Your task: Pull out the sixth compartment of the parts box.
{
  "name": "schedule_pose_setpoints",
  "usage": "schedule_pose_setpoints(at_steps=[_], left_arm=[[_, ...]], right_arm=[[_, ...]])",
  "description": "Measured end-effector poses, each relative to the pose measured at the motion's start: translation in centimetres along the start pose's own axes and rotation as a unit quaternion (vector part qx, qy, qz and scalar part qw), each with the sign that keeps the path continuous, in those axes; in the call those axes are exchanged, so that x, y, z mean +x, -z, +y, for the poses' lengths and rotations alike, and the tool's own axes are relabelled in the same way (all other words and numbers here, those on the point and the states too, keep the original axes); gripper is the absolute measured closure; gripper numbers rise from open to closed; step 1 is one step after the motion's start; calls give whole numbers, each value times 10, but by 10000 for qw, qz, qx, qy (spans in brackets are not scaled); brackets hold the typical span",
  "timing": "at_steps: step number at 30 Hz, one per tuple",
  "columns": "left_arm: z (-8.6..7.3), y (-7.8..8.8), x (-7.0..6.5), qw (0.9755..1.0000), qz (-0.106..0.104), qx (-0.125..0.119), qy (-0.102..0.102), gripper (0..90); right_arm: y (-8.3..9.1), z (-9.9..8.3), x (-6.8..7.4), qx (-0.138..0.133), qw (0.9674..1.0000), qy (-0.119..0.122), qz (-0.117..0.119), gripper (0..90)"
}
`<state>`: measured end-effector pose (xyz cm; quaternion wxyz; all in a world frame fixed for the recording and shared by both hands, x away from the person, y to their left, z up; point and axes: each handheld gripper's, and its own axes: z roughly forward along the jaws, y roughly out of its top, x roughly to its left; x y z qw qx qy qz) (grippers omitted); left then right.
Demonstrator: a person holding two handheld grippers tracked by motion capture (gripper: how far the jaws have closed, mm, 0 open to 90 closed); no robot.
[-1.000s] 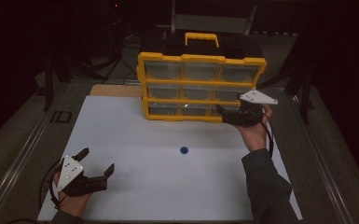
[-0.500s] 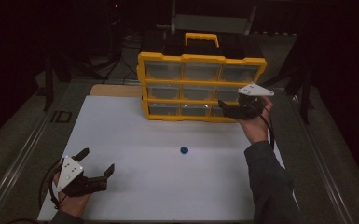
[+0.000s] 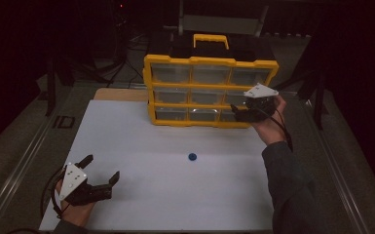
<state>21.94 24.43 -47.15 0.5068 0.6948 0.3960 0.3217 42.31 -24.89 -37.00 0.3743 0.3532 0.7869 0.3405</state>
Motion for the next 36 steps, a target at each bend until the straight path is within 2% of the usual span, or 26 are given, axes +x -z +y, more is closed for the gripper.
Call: schedule_pose_setpoints(at_steps=[10, 19, 20, 22, 23, 25, 26, 28, 31, 32, 33, 36], left_arm=[[0, 0, 0, 10000, -2, 0, 5, 0], [0, -1, 0, 10000, -10, 9, 13, 0], [0, -1, 0, 10000, -10, 10, 11, 0], [0, -1, 0, 10000, -14, 16, 11, 0], [0, -1, -1, 10000, -19, 18, 7, 0], [0, -1, -1, 10000, -18, 16, 15, 0], [0, -1, -1, 10000, -18, 16, 15, 0], [-1, -2, 0, 10000, -16, 19, 12, 0], [-1, -2, -1, 10000, -19, 26, 3, 0], [-1, -2, -1, 10000, -22, 30, 2, 0], [-1, -2, -1, 10000, -22, 30, 2, 0], [-1, -2, -1, 10000, -18, 39, -1, 0]], right_arm=[[-1, 4, 0, 208, 9985, 482, -154, 97], [-1, 8, 3, 290, 9942, 1009, -251, 116], [-1, 10, 5, 353, 9919, 1177, -312, 116], [-2, 10, 5, 382, 9911, 1229, -338, 116], [-3, 11, 6, 427, 9888, 1376, -399, 116], [-4, 11, 7, 461, 9866, 1500, -438, 116], [-4, 11, 7, 461, 9866, 1500, -438, 116], [-5, 12, 8, 530, 9833, 1665, -501, 116], [-6, 12, 9, 574, 9801, 1809, -578, 116], [-7, 11, 9, 604, 9778, 1907, -633, 117], [-7, 11, 9, 604, 9778, 1907, -633, 117], [-8, 10, 10, 648, 9700, 2207, -789, 117]])
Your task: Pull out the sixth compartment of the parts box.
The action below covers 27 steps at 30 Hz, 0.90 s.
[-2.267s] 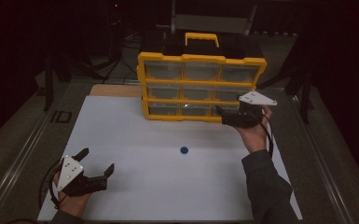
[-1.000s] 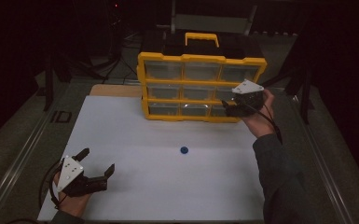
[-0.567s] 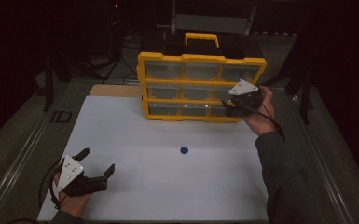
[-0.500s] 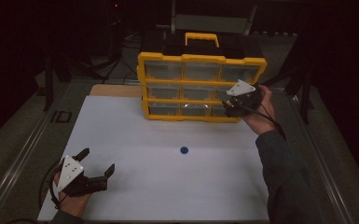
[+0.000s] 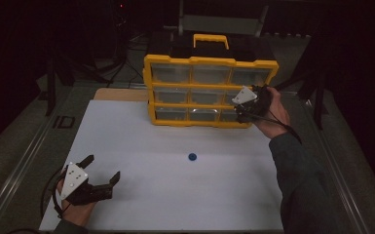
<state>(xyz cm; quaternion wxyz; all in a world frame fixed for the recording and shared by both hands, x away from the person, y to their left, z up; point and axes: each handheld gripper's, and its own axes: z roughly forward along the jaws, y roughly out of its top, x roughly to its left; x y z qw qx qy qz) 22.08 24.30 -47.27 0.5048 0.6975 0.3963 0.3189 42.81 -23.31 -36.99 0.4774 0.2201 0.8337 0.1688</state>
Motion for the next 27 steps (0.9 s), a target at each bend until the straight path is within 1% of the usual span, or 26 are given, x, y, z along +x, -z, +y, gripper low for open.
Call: schedule_pose_setpoints(at_steps=[4, 9, 11, 13, 16, 18, 20, 22, 23, 25, 27], left_arm=[[0, 0, 0, 10000, -6, 4, -7, 0], [0, 0, 0, 10000, -1, 1, 1, 0], [0, 0, 0, 10000, -1, 1, -1, 0], [0, 0, 0, 10000, -6, 2, -4, 0], [0, 0, 0, 10000, -2, 3, -2, 0], [0, 0, 0, 10000, -4, 2, -3, 0], [0, 0, 0, 10000, -6, 6, -8, 0], [0, 0, 0, 10000, -2, 3, -8, 0], [0, 0, 0, 10000, -3, 5, -8, 0], [0, 0, 0, 10000, 4, 4, -1, 0], [0, 0, 0, 10000, 5, 4, -2, 0]], right_arm=[[-1, -1, 2, 44, 9996, 256, -123, 131], [-3, -3, 5, 117, 9986, 447, -249, 136], [-4, -4, 5, 129, 9979, 514, -364, 139], [-5, -5, 4, 159, 9975, 559, -406, 141], [-6, -5, 6, 198, 9960, 689, -540, 148], [-6, -5, 7, 208, 9943, 812, -658, 155], [-7, -4, 8, 258, 9936, 868, -673, 158], [-9, -3, 10, 311, 9905, 1082, -795, 159], [-9, -3, 11, 310, 9894, 1160, -819, 164], [-10, -2, 14, 321, 9871, 1270, -918, 169], [-11, -2, 15, 293, 9855, 1338, -1001, 192]])
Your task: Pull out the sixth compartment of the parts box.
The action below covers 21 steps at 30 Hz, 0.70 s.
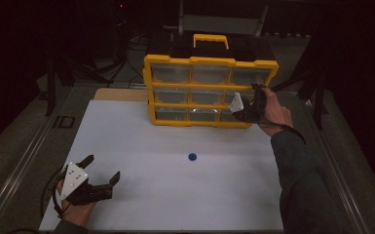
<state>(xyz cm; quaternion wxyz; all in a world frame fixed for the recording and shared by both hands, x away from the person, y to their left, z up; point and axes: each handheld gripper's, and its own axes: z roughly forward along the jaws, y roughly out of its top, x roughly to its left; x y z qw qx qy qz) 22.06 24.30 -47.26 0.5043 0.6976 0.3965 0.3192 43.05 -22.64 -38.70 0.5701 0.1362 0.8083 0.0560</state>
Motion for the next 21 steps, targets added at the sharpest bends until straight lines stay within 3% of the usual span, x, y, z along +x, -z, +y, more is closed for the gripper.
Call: schedule_pose_setpoints(at_steps=[6, 9, 16, 21], left_arm=[[0, 0, 0, 10000, 6, 0, -2, 0], [0, 0, 0, 10000, 9, 1, 0, 0], [0, 0, 0, 10000, 9, 1, 0, 0], [0, 0, 0, 10000, 10, 2, -2, 0]], right_arm=[[-6, -1, 5, 56, 9995, 112, -293, 235], [-7, -1, 8, 38, 9983, 317, -478, 267], [-8, 3, 16, 30, 9928, 887, -807, 366], [-10, 3, 19, 20, 9892, 1038, -1035, 402]])
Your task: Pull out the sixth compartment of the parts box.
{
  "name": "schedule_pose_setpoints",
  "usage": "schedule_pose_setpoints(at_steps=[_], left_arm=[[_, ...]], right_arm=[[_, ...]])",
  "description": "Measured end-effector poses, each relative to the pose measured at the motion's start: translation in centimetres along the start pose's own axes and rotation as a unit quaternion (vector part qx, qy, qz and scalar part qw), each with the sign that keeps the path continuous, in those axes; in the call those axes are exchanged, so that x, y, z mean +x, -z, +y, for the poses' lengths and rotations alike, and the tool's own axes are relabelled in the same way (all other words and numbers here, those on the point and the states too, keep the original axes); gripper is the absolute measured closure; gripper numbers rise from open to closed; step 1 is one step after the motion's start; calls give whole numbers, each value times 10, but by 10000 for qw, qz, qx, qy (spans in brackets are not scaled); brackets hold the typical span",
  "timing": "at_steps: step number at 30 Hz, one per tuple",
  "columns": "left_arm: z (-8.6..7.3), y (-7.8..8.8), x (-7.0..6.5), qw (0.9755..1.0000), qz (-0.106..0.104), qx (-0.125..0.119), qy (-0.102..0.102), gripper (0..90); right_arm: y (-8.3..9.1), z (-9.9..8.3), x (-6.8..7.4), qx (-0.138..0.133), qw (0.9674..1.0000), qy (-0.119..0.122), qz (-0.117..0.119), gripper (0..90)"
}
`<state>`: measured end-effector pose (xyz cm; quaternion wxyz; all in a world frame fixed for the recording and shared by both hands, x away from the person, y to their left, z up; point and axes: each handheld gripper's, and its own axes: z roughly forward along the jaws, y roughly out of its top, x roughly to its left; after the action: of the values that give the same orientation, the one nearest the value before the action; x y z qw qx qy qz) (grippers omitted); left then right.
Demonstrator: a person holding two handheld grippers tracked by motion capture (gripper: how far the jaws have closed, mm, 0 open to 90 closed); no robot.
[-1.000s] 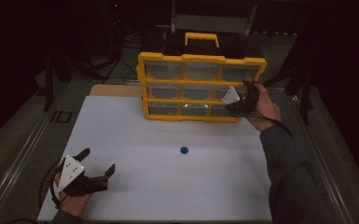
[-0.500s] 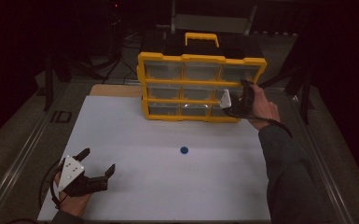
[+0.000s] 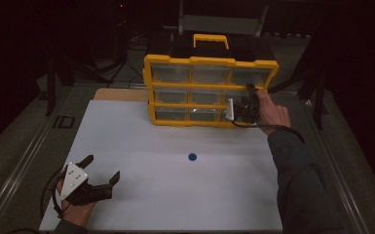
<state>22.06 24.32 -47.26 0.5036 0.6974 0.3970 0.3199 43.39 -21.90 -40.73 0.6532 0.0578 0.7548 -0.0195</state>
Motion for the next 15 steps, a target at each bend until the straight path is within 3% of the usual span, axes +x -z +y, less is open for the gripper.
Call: schedule_pose_setpoints(at_steps=[4, 15], left_arm=[[0, 0, 0, 10000, -4, -3, 1, 0], [0, 0, 0, 10000, -5, 8, 2, 0]], right_arm=[[0, 0, 3, -8, 9996, 110, -253, 433], [1, 3, 9, -39, 9981, 284, -552, 492]])
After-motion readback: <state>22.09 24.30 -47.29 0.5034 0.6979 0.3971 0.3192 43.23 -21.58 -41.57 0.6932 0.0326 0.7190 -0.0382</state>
